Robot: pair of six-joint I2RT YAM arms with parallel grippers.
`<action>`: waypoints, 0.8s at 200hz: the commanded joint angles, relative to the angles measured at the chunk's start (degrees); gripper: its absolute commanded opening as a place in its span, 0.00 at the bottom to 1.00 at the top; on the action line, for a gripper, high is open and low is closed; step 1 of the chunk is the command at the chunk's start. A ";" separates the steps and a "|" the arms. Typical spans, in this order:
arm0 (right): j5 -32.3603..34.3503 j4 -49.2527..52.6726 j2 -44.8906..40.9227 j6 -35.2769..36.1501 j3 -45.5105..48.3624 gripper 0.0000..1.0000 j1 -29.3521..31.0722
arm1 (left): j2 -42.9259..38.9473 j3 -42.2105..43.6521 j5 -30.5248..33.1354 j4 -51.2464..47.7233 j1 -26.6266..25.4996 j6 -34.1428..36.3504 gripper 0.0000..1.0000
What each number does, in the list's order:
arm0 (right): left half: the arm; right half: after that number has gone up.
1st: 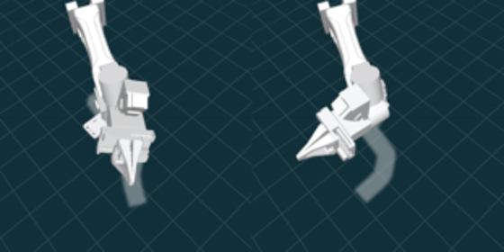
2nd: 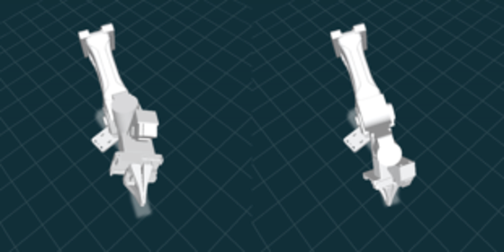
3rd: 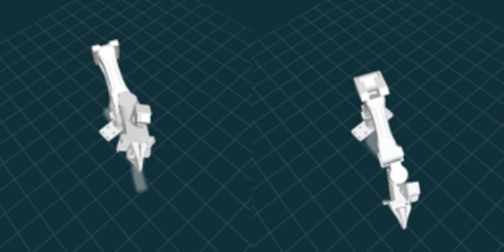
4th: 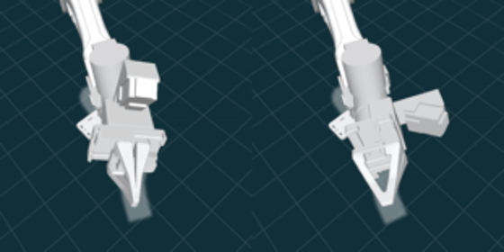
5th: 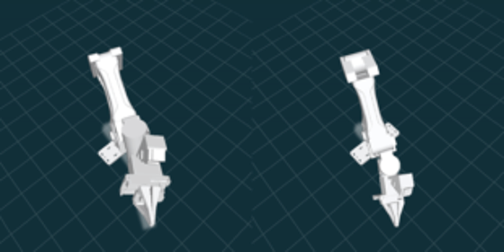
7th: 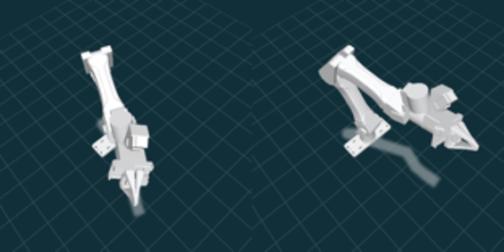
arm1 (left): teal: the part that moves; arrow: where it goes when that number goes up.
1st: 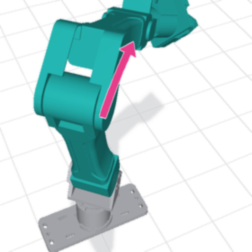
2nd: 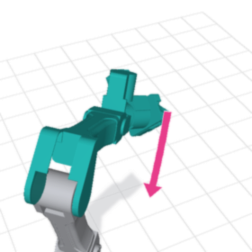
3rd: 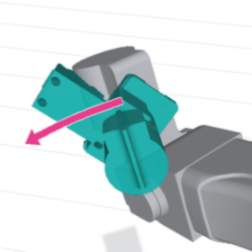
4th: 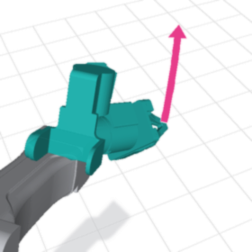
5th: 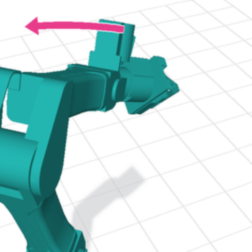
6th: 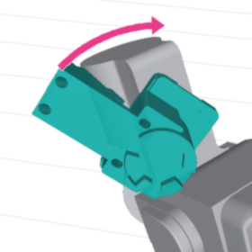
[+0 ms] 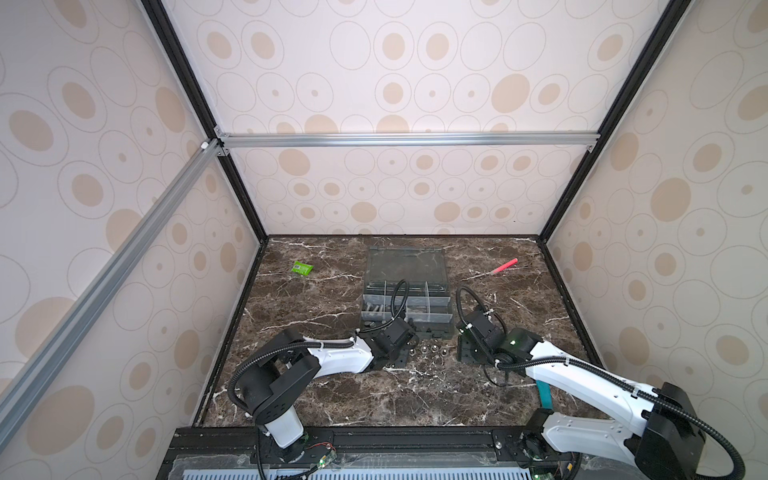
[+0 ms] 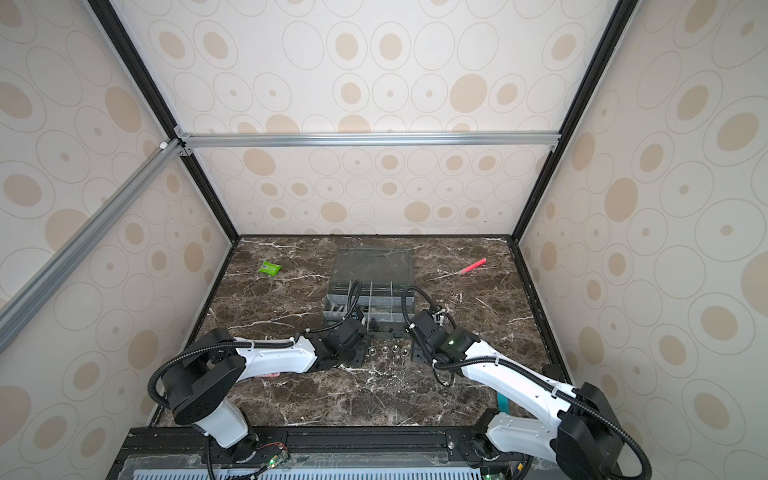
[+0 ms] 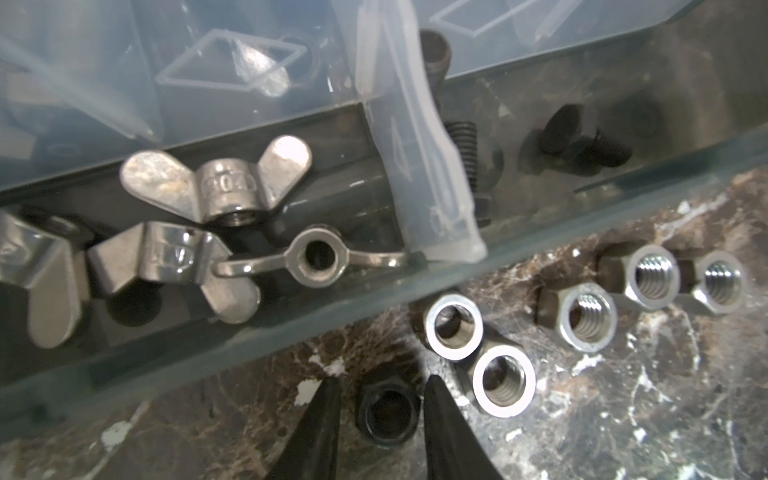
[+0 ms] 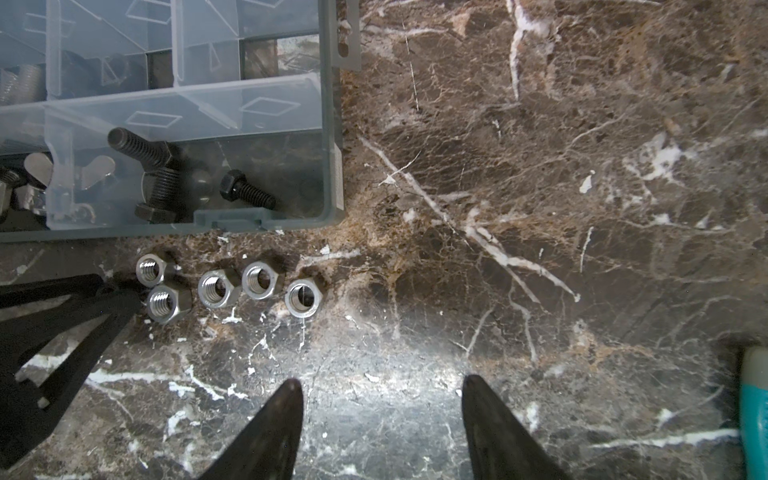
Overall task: Sort the screws and nuts into containers
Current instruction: 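Lower the left gripper and close it on the black hex nut, then lift the black nut with the left gripper and drop it into the black-nut compartment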
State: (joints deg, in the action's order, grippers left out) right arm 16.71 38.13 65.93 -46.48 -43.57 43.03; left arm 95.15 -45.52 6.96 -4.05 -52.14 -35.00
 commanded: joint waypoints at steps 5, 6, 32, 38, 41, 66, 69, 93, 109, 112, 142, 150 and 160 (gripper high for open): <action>0.96 0.72 -1.10 -1.11 0.92 0.64 -0.23 | 0.95 -1.88 1.21 -2.41 -0.92 1.87 0.29; 0.96 0.72 -1.10 -1.11 0.92 0.64 -0.23 | 0.97 -1.91 1.21 -2.43 -0.94 1.83 0.29; 0.95 0.81 -1.11 -1.31 1.03 0.65 -0.23 | 1.87 -1.86 1.80 -2.19 -1.02 2.04 0.25; 0.95 0.89 -1.28 -1.37 1.12 0.64 -0.27 | 1.95 -1.89 2.04 -2.16 -1.02 2.13 0.24; 0.95 0.89 -1.25 -1.43 1.12 0.65 -0.26 | 1.99 -1.99 2.21 -2.18 -0.96 2.21 0.23; 1.05 1.07 -1.80 -1.56 1.39 0.65 -0.22 | 1.98 -2.48 3.23 -2.25 -0.95 2.74 0.20; 1.09 1.14 -1.93 -1.54 1.41 0.65 -0.22 | 1.92 -2.60 3.31 -2.34 -0.98 2.75 0.20; 1.45 1.51 -2.61 -1.77 1.50 0.64 -0.22 | 0.73 -3.49 3.52 -3.01 -0.96 3.09 0.18; 1.72 1.90 -2.94 -1.77 1.63 0.64 -0.27 | -0.99 -4.16 3.16 -3.79 -0.99 3.44 0.18; 1.74 1.94 -2.99 -1.75 1.66 0.64 -0.23 | -1.39 -4.31 3.07 -3.90 -0.95 3.53 0.18; 2.32 1.95 -3.67 -1.84 2.08 0.65 -0.27 | -5.61 -6.20 0.40 -4.86 -0.94 4.34 0.18; 2.41 2.03 -3.73 -1.86 2.09 0.64 -0.24 | -6.49 -7.19 0.58 -5.05 -0.87 4.97 0.18; 2.45 2.03 -3.84 -1.86 2.09 0.64 -0.25 | -7.20 -8.64 0.92 -5.41 -0.40 6.04 0.18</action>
State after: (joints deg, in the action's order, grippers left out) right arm 17.54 38.59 63.07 -47.24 -42.19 43.03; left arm 91.42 -49.19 7.84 -8.21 -52.62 -31.88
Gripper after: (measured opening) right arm 0.645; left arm 0.212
